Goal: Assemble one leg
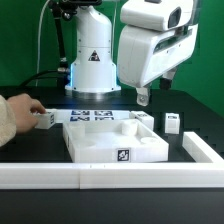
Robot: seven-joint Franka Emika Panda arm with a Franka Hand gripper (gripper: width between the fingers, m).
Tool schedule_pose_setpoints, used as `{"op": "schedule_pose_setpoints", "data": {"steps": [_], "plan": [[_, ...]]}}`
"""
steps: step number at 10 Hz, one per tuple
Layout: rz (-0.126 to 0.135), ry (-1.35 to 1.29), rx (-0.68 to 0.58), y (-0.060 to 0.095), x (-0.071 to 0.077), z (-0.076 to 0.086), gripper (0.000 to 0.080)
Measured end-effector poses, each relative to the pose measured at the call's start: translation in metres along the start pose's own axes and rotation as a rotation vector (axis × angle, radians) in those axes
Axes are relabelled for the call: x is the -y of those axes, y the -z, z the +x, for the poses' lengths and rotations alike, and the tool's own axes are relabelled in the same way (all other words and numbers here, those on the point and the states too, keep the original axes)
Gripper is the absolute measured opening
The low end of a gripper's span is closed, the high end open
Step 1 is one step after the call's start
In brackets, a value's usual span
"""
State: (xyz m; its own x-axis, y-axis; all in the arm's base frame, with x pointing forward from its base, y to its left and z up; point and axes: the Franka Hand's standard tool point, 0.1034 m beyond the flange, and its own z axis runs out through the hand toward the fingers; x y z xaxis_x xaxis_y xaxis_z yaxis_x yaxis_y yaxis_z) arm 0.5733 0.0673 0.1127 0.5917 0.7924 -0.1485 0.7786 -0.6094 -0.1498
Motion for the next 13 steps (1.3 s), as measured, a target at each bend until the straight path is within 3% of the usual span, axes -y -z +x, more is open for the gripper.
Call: {"op": "schedule_pose_setpoints", "data": {"steps": [1,8,9,11,13], "plan": [[0.015,0.003,0.015,0.0,0.001,-0.001,0.065],[0.016,0.003,0.015,-0.002,0.001,-0.002,0.065],[-0.017,0.02,-0.02,-0.006,0.001,-0.002,0.065],[-0.077,0.069,-0.076,-0.023,0.025,-0.014,0.065],[-0.16,0.192,-0.141,-0.041,0.038,-0.031,0.065]]}}
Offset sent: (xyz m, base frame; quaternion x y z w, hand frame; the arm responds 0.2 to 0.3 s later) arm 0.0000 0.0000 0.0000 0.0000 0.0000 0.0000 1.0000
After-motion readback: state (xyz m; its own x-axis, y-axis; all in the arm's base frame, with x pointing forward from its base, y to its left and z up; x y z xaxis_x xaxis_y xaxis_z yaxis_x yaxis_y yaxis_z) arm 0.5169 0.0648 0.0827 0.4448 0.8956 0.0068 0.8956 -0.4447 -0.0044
